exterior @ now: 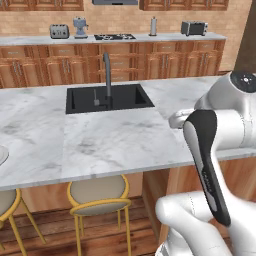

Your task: Transport the fish and sweet potato to the fridge. Place the fish on the rack containing meat and place the sweet potato on the rack containing the vegetable, ensuring meats and vegetables are on different racks.

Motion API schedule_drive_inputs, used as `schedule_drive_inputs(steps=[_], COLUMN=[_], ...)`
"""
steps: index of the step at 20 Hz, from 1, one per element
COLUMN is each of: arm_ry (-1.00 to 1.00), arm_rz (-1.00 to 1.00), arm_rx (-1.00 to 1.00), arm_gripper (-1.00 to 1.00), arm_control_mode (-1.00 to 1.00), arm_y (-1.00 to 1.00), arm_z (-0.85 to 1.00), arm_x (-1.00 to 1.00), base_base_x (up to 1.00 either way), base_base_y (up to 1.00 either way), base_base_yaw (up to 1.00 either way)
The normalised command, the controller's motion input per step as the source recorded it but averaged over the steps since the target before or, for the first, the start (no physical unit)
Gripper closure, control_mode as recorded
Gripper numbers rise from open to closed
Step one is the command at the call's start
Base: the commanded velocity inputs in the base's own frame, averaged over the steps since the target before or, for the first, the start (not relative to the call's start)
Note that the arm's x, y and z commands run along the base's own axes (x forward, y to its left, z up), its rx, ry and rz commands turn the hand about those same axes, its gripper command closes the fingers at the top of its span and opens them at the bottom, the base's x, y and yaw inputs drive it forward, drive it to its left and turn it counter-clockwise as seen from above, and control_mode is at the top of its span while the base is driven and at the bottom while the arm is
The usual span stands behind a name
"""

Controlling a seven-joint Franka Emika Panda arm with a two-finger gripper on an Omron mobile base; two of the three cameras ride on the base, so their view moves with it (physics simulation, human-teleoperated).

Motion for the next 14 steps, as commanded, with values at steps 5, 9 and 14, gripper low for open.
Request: schedule_drive_inputs(steps=[5,9,14], arm_ry=[-0.01,0.00,0.00], arm_rz=[0.00,-0.02,0.00], arm_rx=[0.00,0.01,0.00], arm_gripper=[-1.00,-1.00,-1.00], arm_control_mode=[-1.00,-1.00,1.00], arm_y=[0.03,0.07,0.05], arm_z=[0.53,0.25,0.03], arm_x=[-0.35,-0.50,-0.09], base_base_x=[0.00,0.00,-0.17], base_base_y=[0.00,0.00,0.29], base_base_yaw=[0.00,0.00,0.00])
